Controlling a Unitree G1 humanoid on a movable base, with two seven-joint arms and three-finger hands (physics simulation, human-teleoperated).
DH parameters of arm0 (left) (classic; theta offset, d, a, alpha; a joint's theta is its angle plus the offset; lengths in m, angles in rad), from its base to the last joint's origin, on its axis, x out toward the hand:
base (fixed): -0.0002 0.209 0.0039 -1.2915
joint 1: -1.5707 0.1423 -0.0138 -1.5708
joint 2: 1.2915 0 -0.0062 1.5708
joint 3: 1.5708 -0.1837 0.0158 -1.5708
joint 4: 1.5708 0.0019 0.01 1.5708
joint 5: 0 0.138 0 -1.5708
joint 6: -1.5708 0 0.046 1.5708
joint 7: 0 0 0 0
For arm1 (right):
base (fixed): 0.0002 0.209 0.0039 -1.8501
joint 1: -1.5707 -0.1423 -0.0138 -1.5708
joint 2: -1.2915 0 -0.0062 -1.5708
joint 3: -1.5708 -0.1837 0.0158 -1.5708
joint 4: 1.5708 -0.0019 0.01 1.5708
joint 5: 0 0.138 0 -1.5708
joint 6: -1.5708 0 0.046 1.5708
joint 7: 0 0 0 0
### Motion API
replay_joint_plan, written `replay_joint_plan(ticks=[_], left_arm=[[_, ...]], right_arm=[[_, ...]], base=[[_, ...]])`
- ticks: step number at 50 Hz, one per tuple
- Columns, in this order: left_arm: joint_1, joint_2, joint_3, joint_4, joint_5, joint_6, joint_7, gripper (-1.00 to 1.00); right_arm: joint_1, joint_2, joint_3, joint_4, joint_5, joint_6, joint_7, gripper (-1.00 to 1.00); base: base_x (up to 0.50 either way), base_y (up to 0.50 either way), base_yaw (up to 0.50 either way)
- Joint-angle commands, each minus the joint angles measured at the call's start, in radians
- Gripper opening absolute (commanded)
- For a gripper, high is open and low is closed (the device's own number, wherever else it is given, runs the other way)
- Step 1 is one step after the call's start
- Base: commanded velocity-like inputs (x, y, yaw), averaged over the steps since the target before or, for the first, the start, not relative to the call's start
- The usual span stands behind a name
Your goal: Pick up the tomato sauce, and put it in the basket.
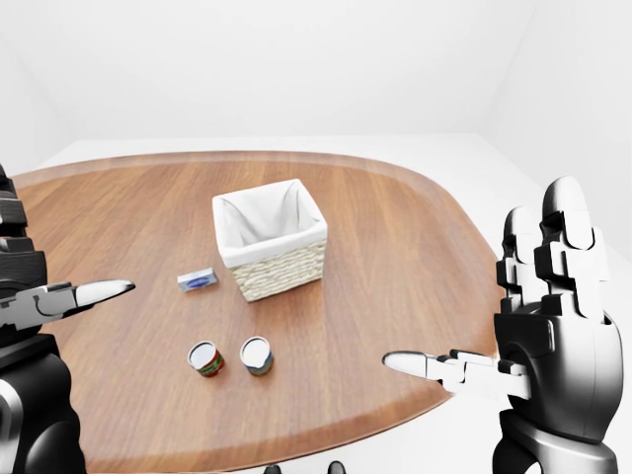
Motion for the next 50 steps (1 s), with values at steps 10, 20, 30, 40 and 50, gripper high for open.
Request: replay_joint_plan(ticks=[10, 20, 30, 40, 50], left_arm=[[-0.002, 0.002, -0.001, 0.014, 0.000, 0.000, -0.001, 1.00], [-0.062, 0.059, 0.032, -0.034, -0.040, 0.000, 0.001, 1.00], [-0.035, 0.133, -0.087, 0.301, 0.450, 0.000, -0.215, 1.00], [0.107, 0.089, -0.143, 0.465, 0.849, -0.001, -0.396, 1.00], [0.204, 0.058, -0.127, 0.510, 1.029, -0.112, -0.486, 1.00]], right_arm=[[-0.005, -0.018, -0.023, 0.000, 0.021, -0.025, -0.022, 1.00], [-0.013, 0.016, -0.026, 0.000, 0.007, -0.019, 0.002, 1.00], [0.014, 0.005, -0.015, 0.000, 0.000, -0.049, -0.012, 1.00], [0.024, 0.011, -0.006, 0.000, -0.010, -0.056, -0.010, 1.00], [0.027, 0.003, -0.002, 0.000, -0.008, -0.058, -0.018, 1.00]], base=[[0.15, 0.00, 0.00], [0.00, 0.00, 0.00], [0.00, 0.00, 0.00], [0.00, 0.00, 0.00], [0.00, 0.00, 0.00]])
